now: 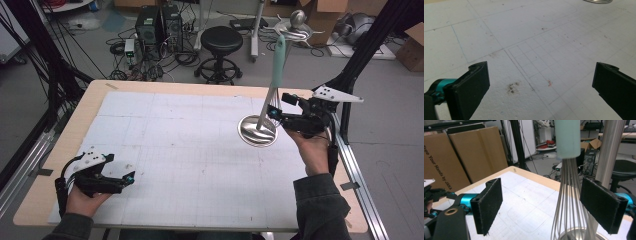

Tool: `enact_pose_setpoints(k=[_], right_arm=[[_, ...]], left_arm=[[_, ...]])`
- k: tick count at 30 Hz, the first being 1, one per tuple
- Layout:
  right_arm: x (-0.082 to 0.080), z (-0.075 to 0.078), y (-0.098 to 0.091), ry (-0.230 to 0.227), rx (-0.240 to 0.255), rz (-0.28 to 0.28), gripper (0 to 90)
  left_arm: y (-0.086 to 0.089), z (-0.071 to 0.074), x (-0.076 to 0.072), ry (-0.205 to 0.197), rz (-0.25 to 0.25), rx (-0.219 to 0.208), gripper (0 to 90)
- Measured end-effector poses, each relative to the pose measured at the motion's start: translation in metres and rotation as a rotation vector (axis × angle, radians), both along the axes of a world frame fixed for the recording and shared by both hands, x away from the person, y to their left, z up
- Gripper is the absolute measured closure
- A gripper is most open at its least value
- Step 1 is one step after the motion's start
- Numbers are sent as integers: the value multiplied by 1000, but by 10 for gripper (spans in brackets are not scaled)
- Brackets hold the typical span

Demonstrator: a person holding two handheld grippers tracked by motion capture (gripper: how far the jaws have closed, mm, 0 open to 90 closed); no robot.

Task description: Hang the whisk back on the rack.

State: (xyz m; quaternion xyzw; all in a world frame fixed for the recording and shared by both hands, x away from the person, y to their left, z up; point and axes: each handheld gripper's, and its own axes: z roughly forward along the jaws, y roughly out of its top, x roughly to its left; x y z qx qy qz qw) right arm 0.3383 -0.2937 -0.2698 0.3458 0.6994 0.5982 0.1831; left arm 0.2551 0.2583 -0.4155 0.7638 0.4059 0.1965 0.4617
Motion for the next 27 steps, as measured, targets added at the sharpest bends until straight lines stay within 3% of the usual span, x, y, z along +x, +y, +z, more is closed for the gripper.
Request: enact_pose_setpoints(k=[16,27], right_arm=[[-6,-18,13,20,-49,9,153],[-13,-41,27,34,-93,19,148]], left_arm=[[1,1,-4,-2,7,-2,17],[2,1,-5,-4,6,-6,17]])
